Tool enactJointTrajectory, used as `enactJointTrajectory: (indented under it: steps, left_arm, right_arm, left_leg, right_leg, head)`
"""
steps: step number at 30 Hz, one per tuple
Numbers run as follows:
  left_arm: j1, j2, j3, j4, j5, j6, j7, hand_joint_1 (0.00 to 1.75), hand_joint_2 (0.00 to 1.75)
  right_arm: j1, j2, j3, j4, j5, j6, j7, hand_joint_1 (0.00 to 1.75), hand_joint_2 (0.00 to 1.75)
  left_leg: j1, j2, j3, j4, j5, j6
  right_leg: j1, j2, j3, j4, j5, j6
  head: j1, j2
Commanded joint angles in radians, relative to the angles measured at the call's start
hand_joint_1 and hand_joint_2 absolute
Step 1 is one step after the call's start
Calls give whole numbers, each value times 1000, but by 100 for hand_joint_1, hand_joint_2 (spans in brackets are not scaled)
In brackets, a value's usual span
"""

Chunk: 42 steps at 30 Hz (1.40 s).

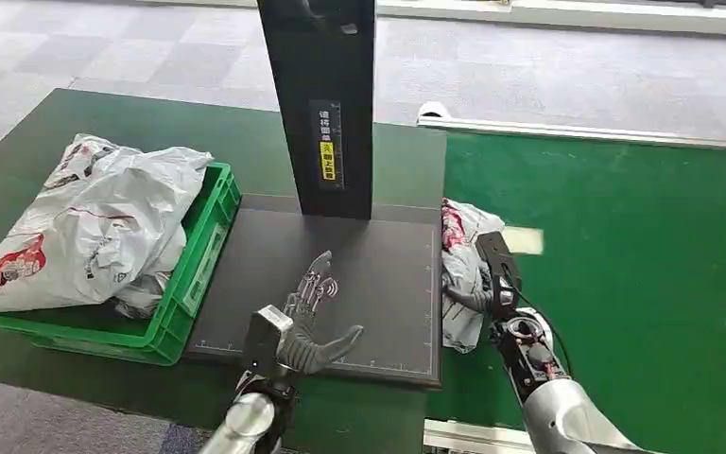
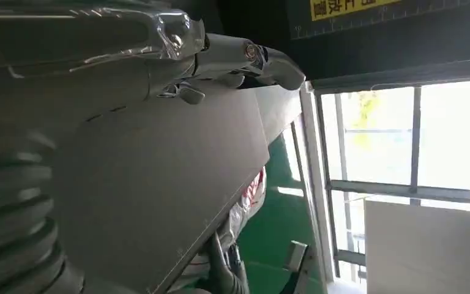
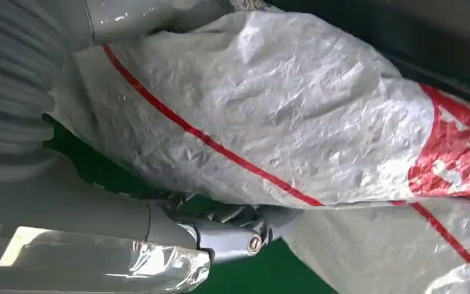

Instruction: Moved the parcel from conveyor to table for the left to box.

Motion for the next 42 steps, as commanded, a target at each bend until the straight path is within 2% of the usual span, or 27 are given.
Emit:
enactJointTrajectory:
  steps: [1, 3, 27, 31, 36, 37, 39, 40, 42]
  left_arm:
    - [-4, 18, -2, 39, -9, 8, 7, 0, 175]
    - [1, 19, 4, 30, -13, 11, 8, 0, 175]
    - [1, 19, 4, 30, -13, 11, 8, 0, 175]
    - [11, 18, 15, 20, -18, 17, 6, 0, 175]
    - [45, 21, 50, -28, -33, 33, 10, 0, 175]
    - [58, 21, 65, -49, -41, 41, 15, 0, 175]
    - [70, 25, 75, -67, -47, 45, 18, 0, 175]
    - [83, 26, 87, -85, -55, 55, 14, 0, 175]
    - [115, 30, 107, -131, -73, 45, 20, 0, 175]
  right_arm:
    - [48, 16, -10, 58, -16, 5, -43, 175, 175]
    - [48, 18, -27, 51, -32, 13, -69, 175, 175]
    - [48, 18, -27, 51, -32, 13, -69, 175, 175]
    - [45, 21, -55, 42, -61, 23, -126, 175, 175]
    - [23, 33, -69, -7, -97, 21, -255, 175, 175]
    - [17, 41, -67, -45, -111, 23, -315, 175, 175]
    - [12, 48, -62, -104, -125, 24, -360, 175, 175]
    - [32, 55, -70, -205, -166, 41, -496, 175, 175]
    - [136, 40, -37, -487, -226, 46, -400, 175, 175]
  left_leg:
    - [1, 0, 2, -3, 1, 0]
    - [1, 0, 2, -2, 0, 0]
    - [0, 0, -2, -1, 0, 0]
    - [0, 0, -2, -1, 0, 0]
    - [0, 2, -3, -1, 0, 0]
    - [0, 3, -4, -1, 0, 0]
    - [-1, 4, -5, 0, 0, 0]
    - [-1, 6, -5, -1, -1, 0]
    - [-1, 6, -8, 0, -1, 0]
  right_leg:
    - [1, 0, 2, -4, 1, -1]
    - [1, 0, 2, -2, 1, -1]
    - [1, 0, -2, -1, 0, -1]
    - [0, 0, -2, -1, 0, 0]
    - [0, 2, -3, 0, 0, -1]
    - [0, 3, -5, 0, 1, -1]
    - [0, 5, -6, 1, 1, -1]
    - [0, 7, -7, 1, 1, -1]
    - [-1, 6, -9, 2, 1, -1]
  head:
    - [0, 0]
    - [0, 0]
    - [0, 0]
    - [0, 0]
    - [0, 0]
    - [0, 0]
    - [0, 0]
    - [0, 0]
    - [0, 0]
